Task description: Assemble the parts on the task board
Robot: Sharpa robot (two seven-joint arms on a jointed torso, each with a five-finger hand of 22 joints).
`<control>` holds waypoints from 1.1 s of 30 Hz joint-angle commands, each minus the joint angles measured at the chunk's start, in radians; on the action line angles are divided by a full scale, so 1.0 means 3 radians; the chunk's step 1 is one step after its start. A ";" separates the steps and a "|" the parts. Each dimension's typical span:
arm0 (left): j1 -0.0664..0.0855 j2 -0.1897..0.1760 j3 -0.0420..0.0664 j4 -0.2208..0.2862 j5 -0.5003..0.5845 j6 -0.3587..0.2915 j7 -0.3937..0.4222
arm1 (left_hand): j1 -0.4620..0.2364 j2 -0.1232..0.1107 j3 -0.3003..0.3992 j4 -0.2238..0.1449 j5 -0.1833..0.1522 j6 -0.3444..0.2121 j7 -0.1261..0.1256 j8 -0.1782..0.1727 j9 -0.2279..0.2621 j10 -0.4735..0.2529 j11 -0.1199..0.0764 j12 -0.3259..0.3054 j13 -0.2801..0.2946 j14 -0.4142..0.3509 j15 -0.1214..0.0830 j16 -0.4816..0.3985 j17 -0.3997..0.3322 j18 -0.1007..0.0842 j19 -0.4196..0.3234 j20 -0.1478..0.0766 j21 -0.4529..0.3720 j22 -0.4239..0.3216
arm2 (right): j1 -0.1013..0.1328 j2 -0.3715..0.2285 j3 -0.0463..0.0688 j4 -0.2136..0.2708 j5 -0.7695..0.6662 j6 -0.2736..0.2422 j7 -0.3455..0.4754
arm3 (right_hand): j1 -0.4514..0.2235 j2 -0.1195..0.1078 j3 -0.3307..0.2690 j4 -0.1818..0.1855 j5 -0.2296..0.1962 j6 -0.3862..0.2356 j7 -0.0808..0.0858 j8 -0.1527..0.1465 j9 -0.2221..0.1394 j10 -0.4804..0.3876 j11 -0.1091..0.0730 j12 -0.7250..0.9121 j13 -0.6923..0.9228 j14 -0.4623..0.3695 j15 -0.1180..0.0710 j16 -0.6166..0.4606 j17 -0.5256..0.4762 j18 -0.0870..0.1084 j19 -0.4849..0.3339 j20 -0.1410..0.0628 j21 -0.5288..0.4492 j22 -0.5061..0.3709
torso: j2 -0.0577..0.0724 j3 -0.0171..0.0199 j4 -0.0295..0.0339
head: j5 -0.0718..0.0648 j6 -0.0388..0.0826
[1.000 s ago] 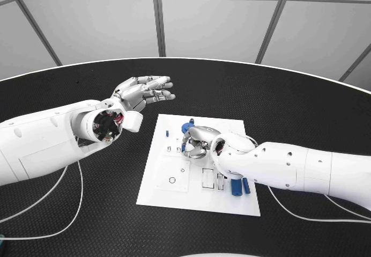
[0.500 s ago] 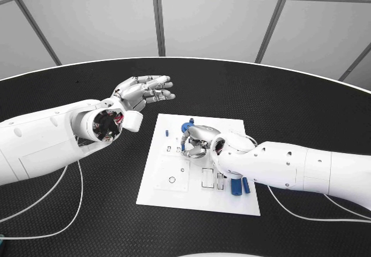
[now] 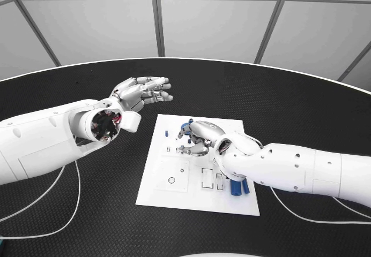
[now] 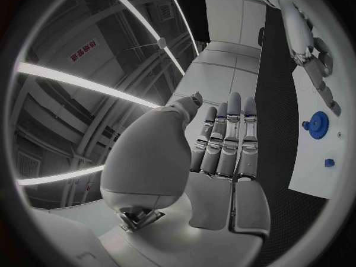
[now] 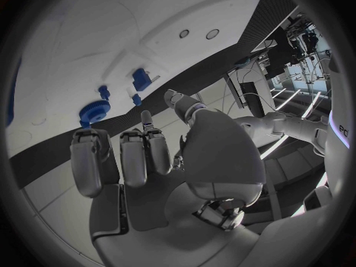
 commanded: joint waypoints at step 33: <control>0.0001 0.0409 -0.0002 -0.0550 -0.2648 0.0810 -0.2414 | -0.0632 0.0210 -0.0171 0.0412 0.0003 -0.0315 -0.0349 0.0981 0.0985 0.0365 -0.0409 0.3249 0.2911 0.1710 -0.0450 0.2994 0.3144 -0.0062 0.1316 -0.0597 0.2273 0.1714 | 0.0234 -0.1888 0.0004 0.1209 0.1931 -0.0108 0.0710 | 0.0280 -0.0031 0.0303 0.0001 0.0012 0.0423 -0.0062 0.0026 0.0108 -0.0678 0.0027 -0.4747 -0.3735 -0.1138 0.0148 -0.4374 -0.3046 0.0590 -0.1056 0.0144 -0.4698 -0.2997 | -0.0206 0.0021 -0.0031 | 0.0001 -0.0006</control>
